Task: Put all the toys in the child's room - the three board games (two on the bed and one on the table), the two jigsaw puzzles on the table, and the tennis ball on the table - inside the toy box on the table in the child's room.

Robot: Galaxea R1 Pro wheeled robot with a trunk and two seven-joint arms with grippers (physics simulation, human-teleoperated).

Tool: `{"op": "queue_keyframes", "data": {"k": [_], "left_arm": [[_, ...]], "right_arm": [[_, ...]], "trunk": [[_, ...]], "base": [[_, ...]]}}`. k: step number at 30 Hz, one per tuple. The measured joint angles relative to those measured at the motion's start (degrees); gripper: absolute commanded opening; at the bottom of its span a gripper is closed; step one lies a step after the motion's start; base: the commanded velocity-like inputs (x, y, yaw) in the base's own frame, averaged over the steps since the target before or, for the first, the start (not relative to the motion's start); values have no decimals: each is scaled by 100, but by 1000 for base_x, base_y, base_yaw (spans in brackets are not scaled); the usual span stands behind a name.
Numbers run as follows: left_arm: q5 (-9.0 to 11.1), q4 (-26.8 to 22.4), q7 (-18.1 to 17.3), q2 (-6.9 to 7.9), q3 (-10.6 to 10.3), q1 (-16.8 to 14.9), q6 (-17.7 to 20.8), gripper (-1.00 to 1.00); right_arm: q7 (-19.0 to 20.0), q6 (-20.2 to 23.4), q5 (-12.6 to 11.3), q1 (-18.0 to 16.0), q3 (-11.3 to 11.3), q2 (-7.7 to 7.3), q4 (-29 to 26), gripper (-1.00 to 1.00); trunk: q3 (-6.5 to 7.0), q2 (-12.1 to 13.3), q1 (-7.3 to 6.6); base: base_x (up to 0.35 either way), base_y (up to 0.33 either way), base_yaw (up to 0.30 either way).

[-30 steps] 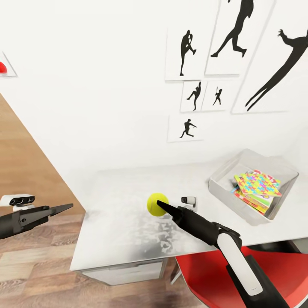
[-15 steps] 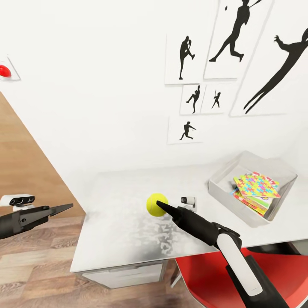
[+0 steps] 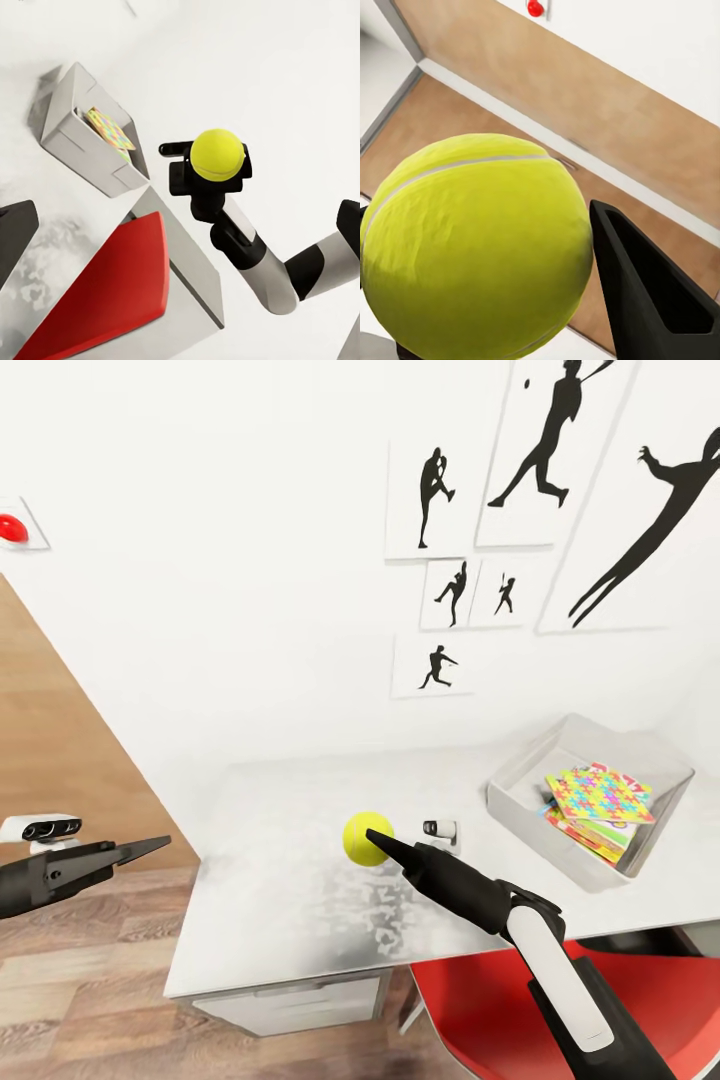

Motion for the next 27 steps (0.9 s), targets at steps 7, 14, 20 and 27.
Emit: {"op": "queue_keyframes", "data": {"k": [7,14,20,27], "left_arm": [[-5,0,0,0,2,0,0,100],[0,0,0,0,-1,0,0,100],[1,0,0,0,2,0,0,100],[1,0,0,0,2,0,0,100]], "right_arm": [[-2,-1,0,0,6,5,3,-100],[2,-2,0,2,4,5,3,-100],[8,-2,0,2,0,6,5,-100],[6,-2,0,4,2,6,2,-100]], "trunk": [[61,0,0],[126,0,0],[182,0,0],[247,0,0]], "base": [[0,0,0],[0,0,0],[0,0,0],[0,0,0]]}}
